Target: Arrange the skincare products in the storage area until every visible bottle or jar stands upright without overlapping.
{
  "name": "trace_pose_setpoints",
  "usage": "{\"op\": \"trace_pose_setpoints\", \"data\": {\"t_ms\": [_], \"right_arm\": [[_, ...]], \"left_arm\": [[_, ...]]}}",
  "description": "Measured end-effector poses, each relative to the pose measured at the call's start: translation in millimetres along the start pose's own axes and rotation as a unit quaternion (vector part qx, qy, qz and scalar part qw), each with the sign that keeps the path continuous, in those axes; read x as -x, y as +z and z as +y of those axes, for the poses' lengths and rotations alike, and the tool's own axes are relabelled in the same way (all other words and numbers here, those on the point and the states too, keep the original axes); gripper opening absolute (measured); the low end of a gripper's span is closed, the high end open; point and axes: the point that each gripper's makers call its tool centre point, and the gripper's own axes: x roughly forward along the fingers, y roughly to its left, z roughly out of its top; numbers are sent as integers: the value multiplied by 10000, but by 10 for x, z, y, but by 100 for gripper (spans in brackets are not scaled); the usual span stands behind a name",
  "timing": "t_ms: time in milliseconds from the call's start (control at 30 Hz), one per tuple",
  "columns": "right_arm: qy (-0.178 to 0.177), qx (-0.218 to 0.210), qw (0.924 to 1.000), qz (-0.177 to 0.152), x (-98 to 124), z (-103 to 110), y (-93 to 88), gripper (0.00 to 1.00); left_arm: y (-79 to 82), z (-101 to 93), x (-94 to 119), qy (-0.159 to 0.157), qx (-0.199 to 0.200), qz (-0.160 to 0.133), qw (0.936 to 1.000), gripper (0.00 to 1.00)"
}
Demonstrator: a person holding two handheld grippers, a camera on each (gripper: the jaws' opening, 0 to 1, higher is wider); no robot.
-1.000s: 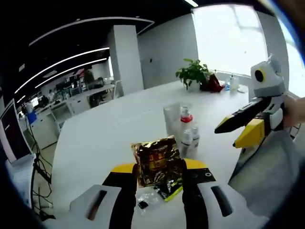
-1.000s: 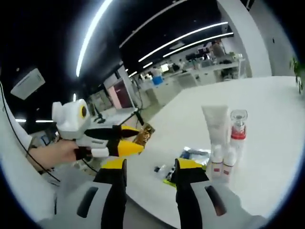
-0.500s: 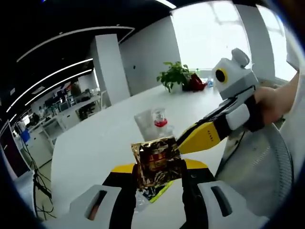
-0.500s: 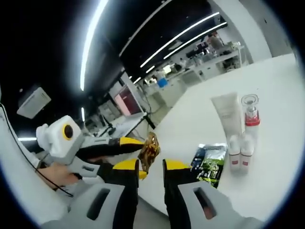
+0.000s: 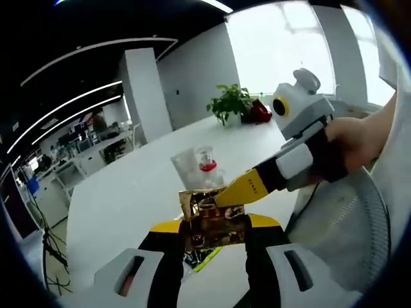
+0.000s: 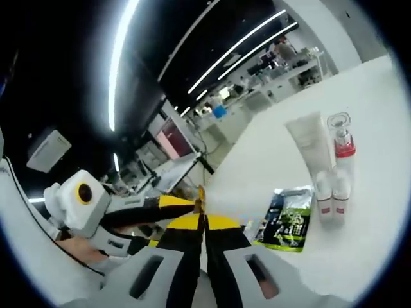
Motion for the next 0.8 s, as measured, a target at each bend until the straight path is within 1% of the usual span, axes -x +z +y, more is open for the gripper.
{"op": "trace_pose_setpoints", "data": {"t_ms": [200,267,300,333,400,433,467,500,533,567,600,633,667,733,767,800], "right_arm": [[45,-85,9999,73,-20,10,-21,1],[28,-72,9999,113,-26,7,-34,1],[6,-58,9999,127,-25,-7,-37,1],[5,-75,9999,135,-24,-17,-39,1],[1,-109,9998,152,-15,-35,-37,1],[2,-112,9998,173,-9,-41,-36,1],[22,-121,9997,191,-3,-43,-34,1],[48,-127,9997,205,2,-40,-29,1],[89,-133,9996,221,7,-39,-19,1],[132,-138,9995,246,7,-29,-16,1],[216,-133,9992,304,8,-26,-12,1],[265,-115,9990,331,6,-14,-8,1],[366,-74,9985,399,2,20,-11,1],[562,-30,9971,517,-5,98,-24,1],[593,-4,9969,517,-10,115,-15,1],[654,14,9964,547,-13,139,-16,1]], "left_arm": [[-33,16,22,-1,149,-30,9999,40],[-63,22,31,-78,221,-2,9997,42],[-83,27,48,-105,320,24,9994,43],[-91,44,61,-97,357,10,9993,45],[-131,56,93,-220,507,47,9985,51],[-153,88,115,-227,549,70,9982,55],[-165,104,133,-272,600,54,9978,57],[-196,92,160,-455,837,77,9954,57],[-208,96,169,-498,948,94,9942,56],[-217,121,183,-562,1139,67,9919,55],[-209,126,207,-774,1459,-25,9863,53],[-176,93,235,-999,1853,-89,9776,51],[-159,112,253,-1072,2097,-151,9718,48],[-126,164,310,-1329,2488,-340,9588,40],[-130,193,332,-1369,2558,-369,9563,36],[-160,223,361,-1412,2571,-343,9554,30]]}}
